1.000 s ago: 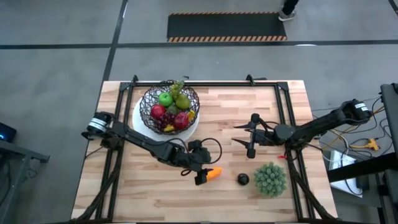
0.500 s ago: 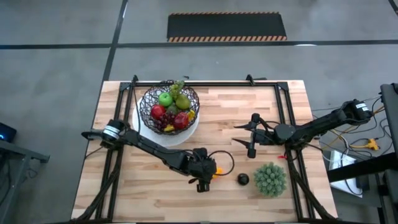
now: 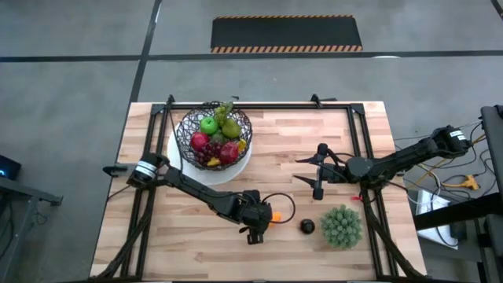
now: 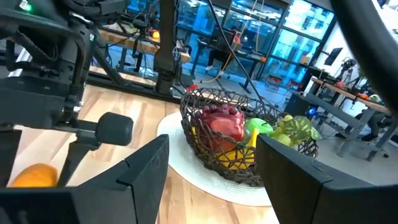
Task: Build produce basket
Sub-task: Put the mango into the woven basket
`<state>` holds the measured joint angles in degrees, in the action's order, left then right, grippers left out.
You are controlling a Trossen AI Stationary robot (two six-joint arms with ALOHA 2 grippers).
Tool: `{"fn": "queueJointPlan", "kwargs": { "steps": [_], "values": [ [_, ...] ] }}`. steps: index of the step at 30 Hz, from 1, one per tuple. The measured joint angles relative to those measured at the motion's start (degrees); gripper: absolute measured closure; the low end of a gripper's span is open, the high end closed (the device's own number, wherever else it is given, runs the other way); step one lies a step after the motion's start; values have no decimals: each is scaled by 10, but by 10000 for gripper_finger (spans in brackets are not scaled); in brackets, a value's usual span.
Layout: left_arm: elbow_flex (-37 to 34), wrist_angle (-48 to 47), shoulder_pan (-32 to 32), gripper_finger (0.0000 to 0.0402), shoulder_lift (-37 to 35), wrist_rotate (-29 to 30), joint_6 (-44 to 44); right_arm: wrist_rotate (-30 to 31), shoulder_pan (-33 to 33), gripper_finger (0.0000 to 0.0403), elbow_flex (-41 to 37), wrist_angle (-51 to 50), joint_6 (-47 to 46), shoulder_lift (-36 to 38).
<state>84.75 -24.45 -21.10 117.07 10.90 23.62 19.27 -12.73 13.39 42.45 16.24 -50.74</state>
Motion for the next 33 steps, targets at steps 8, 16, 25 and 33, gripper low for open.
{"fn": "queueJointPlan", "kwargs": {
  "steps": [8,16,25,33],
  "values": [
    [0,14,0,162,10,-19,1,0,0,177,0,-6,-7,0],
    [1,12,1,233,10,-18,-2,0,0,177,0,-7,-11,0],
    [5,-36,5,257,-41,-18,-42,2,0,177,0,-21,-13,0],
    [-7,-137,29,258,-162,46,-122,2,0,177,0,-20,-13,0]
  ]
}}
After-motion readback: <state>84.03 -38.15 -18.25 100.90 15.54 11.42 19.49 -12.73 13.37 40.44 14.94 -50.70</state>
